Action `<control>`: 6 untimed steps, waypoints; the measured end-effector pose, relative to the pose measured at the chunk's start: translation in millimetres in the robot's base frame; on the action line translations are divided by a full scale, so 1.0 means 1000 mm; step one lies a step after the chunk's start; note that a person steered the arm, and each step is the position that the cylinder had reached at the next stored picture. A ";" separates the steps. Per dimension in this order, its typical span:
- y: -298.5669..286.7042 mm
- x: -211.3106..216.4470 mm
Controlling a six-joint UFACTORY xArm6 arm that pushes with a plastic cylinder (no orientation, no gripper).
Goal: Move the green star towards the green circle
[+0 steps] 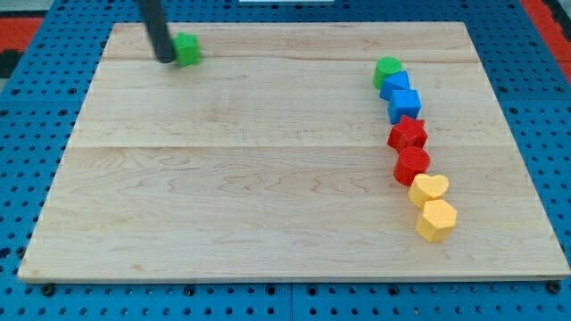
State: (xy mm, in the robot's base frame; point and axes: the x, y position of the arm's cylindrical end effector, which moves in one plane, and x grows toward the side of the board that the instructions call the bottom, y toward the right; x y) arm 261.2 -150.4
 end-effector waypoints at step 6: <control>0.173 -0.039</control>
